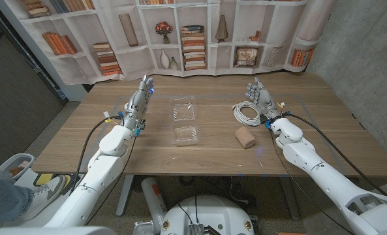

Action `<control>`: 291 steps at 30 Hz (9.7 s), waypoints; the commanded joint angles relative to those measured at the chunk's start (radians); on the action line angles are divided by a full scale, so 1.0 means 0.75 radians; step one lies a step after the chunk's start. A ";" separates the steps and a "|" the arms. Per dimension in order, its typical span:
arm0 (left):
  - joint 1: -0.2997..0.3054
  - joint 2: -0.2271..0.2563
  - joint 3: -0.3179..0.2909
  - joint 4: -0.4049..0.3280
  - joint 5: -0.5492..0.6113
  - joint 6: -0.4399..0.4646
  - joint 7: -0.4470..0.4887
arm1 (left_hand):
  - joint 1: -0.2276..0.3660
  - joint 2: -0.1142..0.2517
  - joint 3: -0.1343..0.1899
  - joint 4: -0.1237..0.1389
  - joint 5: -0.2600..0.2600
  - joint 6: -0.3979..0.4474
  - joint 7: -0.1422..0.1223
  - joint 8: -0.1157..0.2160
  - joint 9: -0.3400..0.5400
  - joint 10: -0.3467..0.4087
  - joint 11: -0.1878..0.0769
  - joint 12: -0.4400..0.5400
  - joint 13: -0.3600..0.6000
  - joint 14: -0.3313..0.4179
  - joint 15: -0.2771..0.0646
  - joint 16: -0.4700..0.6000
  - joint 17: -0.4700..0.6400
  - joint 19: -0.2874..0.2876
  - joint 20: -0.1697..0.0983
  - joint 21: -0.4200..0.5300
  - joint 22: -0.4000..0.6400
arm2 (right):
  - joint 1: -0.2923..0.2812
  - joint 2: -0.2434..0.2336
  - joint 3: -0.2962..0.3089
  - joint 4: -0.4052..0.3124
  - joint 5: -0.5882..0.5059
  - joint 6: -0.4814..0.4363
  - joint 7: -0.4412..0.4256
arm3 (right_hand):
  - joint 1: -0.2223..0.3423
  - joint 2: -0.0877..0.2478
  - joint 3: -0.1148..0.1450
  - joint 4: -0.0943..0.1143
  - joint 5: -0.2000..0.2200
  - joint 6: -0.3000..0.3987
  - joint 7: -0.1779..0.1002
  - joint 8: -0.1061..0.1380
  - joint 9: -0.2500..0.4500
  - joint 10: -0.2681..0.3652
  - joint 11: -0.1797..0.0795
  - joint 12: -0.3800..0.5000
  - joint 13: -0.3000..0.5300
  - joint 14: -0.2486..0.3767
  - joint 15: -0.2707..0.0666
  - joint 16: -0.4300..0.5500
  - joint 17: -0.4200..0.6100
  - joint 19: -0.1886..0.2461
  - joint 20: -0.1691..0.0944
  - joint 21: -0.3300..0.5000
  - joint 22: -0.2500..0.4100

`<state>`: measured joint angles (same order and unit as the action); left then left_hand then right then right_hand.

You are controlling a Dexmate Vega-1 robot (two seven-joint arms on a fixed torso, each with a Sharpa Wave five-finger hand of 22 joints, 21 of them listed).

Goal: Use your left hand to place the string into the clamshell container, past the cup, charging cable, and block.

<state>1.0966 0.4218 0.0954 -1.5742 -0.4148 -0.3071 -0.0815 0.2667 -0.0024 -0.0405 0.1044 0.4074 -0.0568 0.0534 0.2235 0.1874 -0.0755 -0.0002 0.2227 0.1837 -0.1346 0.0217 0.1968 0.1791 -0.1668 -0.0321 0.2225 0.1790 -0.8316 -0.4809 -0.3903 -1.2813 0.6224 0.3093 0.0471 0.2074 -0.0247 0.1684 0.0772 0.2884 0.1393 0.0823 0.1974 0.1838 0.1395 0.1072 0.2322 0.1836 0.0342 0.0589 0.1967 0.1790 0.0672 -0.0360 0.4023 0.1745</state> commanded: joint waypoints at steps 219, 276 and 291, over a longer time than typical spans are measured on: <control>0.205 0.190 -0.227 0.048 0.271 0.007 0.410 | 0.500 -0.062 -0.013 -0.268 0.039 0.088 -0.072 -0.013 0.011 0.104 -0.042 -0.016 0.017 0.129 -0.008 -0.005 0.011 0.076 0.110 -0.024 0.004 | 0.096 0.069 -0.034 0.101 -0.037 0.035 0.021 | 0.034 0.036 -0.029 -0.052 -0.033 0.011 -0.017 -0.001 0.005 0.091 -0.015 0.006 0.012 0.052 -0.008 -0.003 0.006 0.080 0.007 -0.117 0.007; 0.039 0.180 -0.002 0.135 0.389 0.147 0.481 | 0.561 -0.032 -0.011 -0.283 0.048 0.080 -0.080 -0.016 0.015 0.103 -0.038 -0.014 0.020 0.125 0.000 -0.003 0.015 0.083 0.111 -0.022 0.007 | 0.036 0.036 -0.012 0.036 -0.020 0.052 0.010 | 0.032 0.042 -0.036 -0.056 -0.039 0.010 -0.017 -0.002 0.005 0.074 -0.014 -0.005 0.011 0.044 0.002 -0.010 0.007 0.082 0.013 -0.144 0.008; 0.048 0.189 0.036 0.091 0.434 0.234 0.504 | 0.579 -0.019 -0.007 -0.286 0.050 0.086 -0.079 -0.015 0.015 0.104 -0.039 -0.013 0.020 0.124 -0.002 -0.003 0.016 0.094 0.128 -0.018 0.007 | 0.007 0.018 -0.001 0.000 -0.010 0.056 0.011 | 0.031 0.044 -0.038 -0.057 -0.040 0.013 -0.016 -0.001 0.005 0.076 -0.013 -0.005 0.011 0.047 0.001 -0.009 0.008 0.085 0.013 -0.149 0.009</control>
<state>1.1317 0.5621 0.1016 -1.4872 -0.1082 -0.1740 0.2886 0.6889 -0.0168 -0.0454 -0.1021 0.4383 -0.0016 -0.0017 0.2087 0.1965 0.0026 -0.0179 0.2109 0.1981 -0.0351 0.0218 0.1913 0.1885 -0.0988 0.0539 0.2030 0.1790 -0.8101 -0.4568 -0.3969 -1.2598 0.6111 0.3493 0.0554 0.2296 -0.0023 0.1409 0.0413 0.2584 0.1411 0.0731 0.1973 0.1836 0.1963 0.1003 0.2281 0.1883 0.0645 0.0535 0.1928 0.1789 0.1223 -0.0267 0.2919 0.1793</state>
